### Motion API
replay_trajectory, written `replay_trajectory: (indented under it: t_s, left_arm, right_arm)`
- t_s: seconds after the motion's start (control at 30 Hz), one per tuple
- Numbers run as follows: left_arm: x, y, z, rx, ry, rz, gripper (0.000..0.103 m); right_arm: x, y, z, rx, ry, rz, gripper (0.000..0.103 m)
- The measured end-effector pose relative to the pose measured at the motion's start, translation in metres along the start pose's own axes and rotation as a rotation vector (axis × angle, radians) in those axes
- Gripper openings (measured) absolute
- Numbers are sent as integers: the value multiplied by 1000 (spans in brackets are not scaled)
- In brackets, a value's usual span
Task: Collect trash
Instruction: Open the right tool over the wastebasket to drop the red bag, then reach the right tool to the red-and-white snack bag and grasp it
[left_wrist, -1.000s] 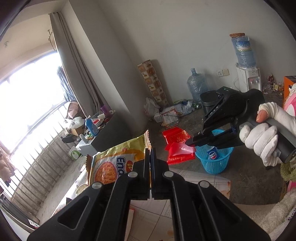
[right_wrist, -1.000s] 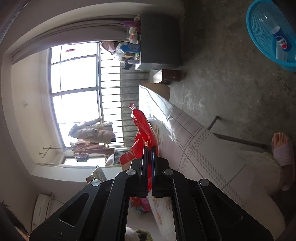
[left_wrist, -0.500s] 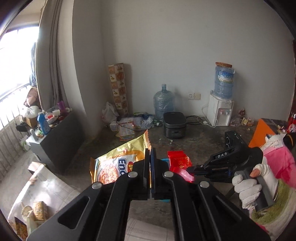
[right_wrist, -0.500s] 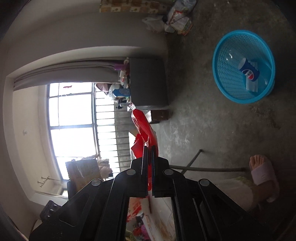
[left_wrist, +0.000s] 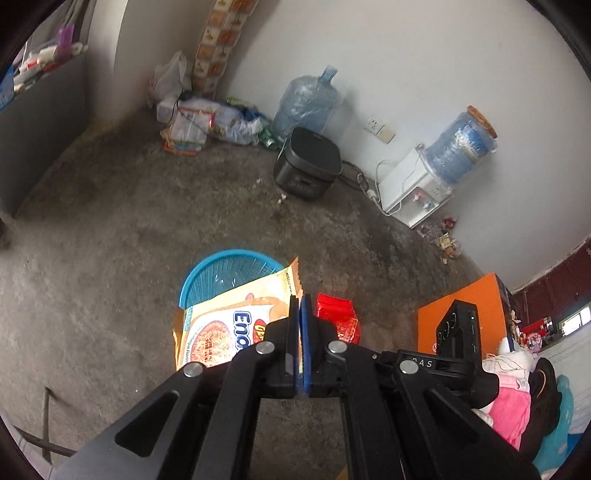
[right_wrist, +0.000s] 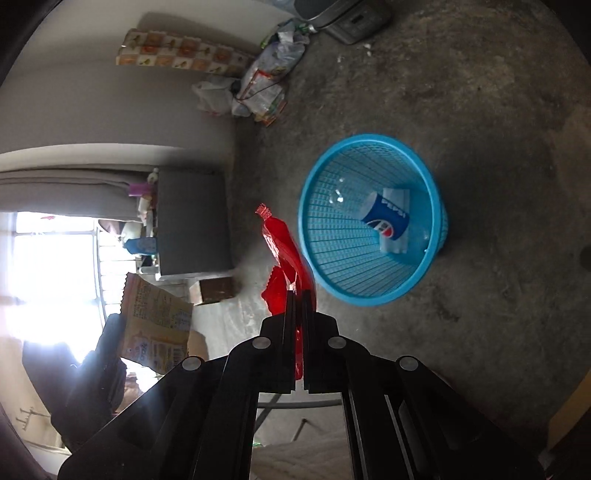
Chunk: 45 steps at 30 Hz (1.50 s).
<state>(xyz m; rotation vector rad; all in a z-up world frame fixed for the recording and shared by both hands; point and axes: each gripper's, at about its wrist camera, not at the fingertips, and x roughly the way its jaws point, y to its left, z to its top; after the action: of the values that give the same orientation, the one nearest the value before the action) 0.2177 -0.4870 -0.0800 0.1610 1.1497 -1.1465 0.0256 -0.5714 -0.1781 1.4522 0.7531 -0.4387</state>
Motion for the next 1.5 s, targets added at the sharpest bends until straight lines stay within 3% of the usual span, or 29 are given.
replay_trajectory:
  t_s: [0.17,0.37,0.43,0.5,0.67,0.93,1.17,1.3,1.4,1.5]
  left_arm:
    - [70,31,8,-103,96,-14,1]
    - [112,59,12,-200,131,-49,3]
    - [121,63,14,-207,153,-38,22]
    - [124,66,15,-222,147,-25,33]
    - [108,67,21,-220,90,-12,35]
    - [14,38,28,-141,-103,-12,37]
    - [-112,6,-1,-112,-252,-71,44]
    - [-181,-11,-29,-103,-340,-33,52]
    - [-224,-21,-57,-58,-392,34,55]
    - [-263,-20,-89,-34,-418,76,55]
  right_arm:
    - [37,-9,24,-33,13,-131,2]
    - [77,-23,48,-58,26,-251,6]
    - [87,-27,53,-69,24,-297,17]
    - [90,-28,55,-78,14,-332,45]
    - [78,-20,50,-99,-24,-323,47]
    - [30,12,16,-204,-89,-276,49]
    - [-27,62,-43,-438,-195,-258,69]
    - [-56,89,-79,-585,-264,-245,86]
    - [-70,107,-103,-695,-300,-247,88]
    - [-80,120,-123,-741,-284,-197,88]
